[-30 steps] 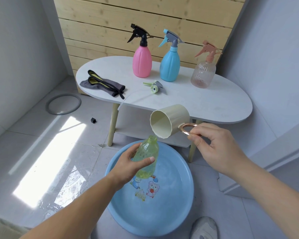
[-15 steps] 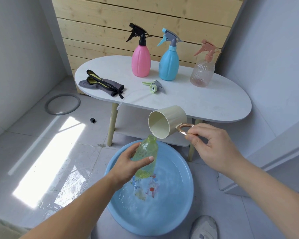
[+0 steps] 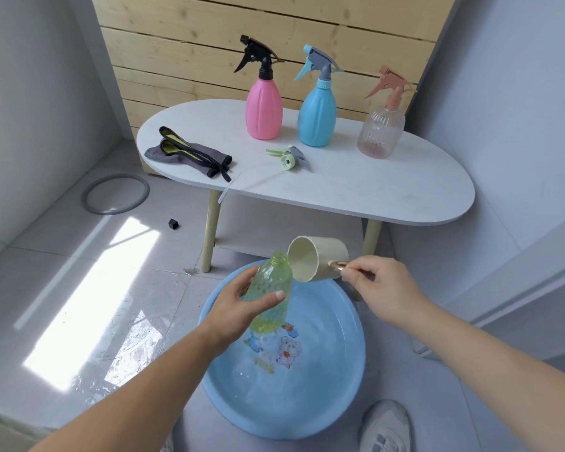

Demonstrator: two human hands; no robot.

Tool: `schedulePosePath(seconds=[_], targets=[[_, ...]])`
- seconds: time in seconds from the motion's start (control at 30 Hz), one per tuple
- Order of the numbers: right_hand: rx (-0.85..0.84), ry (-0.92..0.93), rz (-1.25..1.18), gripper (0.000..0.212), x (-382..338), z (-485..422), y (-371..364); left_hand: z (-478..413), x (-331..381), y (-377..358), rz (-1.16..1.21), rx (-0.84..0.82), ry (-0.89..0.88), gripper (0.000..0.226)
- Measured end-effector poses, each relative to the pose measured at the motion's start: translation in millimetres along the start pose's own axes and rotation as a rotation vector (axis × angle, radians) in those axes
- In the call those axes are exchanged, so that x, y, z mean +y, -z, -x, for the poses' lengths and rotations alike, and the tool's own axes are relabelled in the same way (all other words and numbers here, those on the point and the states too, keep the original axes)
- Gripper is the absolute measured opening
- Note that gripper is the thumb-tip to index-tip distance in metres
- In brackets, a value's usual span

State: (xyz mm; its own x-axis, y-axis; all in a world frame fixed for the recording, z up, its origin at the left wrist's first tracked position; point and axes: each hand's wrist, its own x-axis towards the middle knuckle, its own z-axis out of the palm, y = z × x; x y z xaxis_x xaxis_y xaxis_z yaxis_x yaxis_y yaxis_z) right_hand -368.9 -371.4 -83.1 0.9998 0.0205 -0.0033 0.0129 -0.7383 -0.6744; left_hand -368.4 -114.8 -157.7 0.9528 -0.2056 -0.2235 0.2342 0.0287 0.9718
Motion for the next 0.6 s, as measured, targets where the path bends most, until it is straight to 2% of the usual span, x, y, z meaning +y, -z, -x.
schedulePosePath(seconds=[0.1, 0.23, 0.37, 0.43, 0.47, 0.6], targets=[[-0.062, -0.023, 0.138, 0.024, 19, -1, -19, -1, -2, 1, -0.003, 0.006, -0.005, 0.051], [-0.207, 0.239, 0.48, 0.023, 43, 3, -35, -3, -3, 3, -0.001, 0.006, -0.007, 0.053], [-0.309, 0.353, 0.702, 0.025, 50, 4, -38, -5, -6, 4, 0.002, 0.015, -0.016, 0.05], [-0.291, 0.455, 0.868, 0.021, 52, 4, -42, -5, -6, 4, 0.004, 0.019, -0.01, 0.05], [-0.261, 0.479, 0.899, 0.026, 54, 4, -43, -6, -7, 3, 0.008, 0.017, -0.006, 0.051], [-0.173, 0.566, 0.913, 0.029, 49, 5, -40, -6, -7, 3, -0.02, 0.025, -0.022, 0.055]])
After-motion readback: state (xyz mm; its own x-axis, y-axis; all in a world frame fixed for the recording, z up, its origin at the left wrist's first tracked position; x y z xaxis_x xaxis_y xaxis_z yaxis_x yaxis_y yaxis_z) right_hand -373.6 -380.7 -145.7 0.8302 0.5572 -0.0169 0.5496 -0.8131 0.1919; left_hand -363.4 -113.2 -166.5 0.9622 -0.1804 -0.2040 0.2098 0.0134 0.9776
